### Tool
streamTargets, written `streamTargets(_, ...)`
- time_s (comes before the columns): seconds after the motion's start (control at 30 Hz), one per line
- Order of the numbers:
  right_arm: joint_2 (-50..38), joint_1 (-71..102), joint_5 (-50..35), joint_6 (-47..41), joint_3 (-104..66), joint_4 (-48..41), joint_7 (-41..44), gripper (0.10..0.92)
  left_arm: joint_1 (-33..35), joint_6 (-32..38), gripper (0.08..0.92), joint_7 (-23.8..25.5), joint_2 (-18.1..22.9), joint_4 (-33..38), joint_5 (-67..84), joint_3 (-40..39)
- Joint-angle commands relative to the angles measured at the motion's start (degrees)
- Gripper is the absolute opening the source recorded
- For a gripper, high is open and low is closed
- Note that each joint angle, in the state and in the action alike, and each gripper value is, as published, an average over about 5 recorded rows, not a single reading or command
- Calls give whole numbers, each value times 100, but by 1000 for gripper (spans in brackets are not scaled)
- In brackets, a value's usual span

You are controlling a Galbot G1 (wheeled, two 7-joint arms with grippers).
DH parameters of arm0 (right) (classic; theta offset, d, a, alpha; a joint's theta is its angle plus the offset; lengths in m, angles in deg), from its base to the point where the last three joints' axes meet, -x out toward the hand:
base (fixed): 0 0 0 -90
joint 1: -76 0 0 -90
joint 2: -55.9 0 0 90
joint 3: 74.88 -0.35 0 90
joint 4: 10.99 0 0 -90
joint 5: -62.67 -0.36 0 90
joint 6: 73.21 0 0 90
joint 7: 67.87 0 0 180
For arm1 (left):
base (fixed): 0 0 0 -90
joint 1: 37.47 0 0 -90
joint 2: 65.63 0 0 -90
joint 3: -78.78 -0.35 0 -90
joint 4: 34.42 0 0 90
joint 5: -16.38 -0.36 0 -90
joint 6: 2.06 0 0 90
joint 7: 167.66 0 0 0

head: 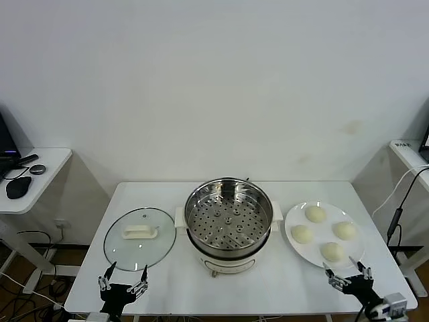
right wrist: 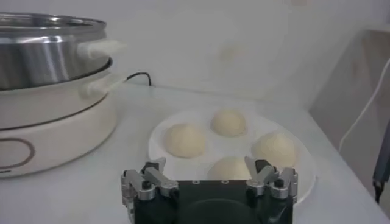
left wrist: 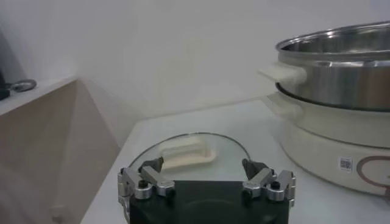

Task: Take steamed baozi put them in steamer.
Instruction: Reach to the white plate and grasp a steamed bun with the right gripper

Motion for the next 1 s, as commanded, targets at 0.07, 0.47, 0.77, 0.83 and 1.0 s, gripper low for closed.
streamTargets(0.07, -1990, -2077, 1135, -293, 554, -1020, 819, 823, 2, -7, 823, 2, -1, -2, -7, -1)
streamTargets(0.47, -2794, -7267, 4164, 1218, 4821, -3550, 4487, 823, 68, -15, 823, -89, 73, 115, -10, 36)
streamTargets(0.77, -1574, -8618, 4692, 1879, 7057, -5121, 4979, 823, 78, -11, 823, -130, 196, 120, -16, 69)
streamTargets(0.83, -1323, -8600, 4806, 1996, 7079, -5412, 5056, 823, 92, -16, 823, -151, 206, 115, -37, 64)
streamTargets(1.0, -1024, -8248, 4910, 2093, 6793, -5721, 5124, 823, 192, -20, 823, -177, 237, 137, -63, 51)
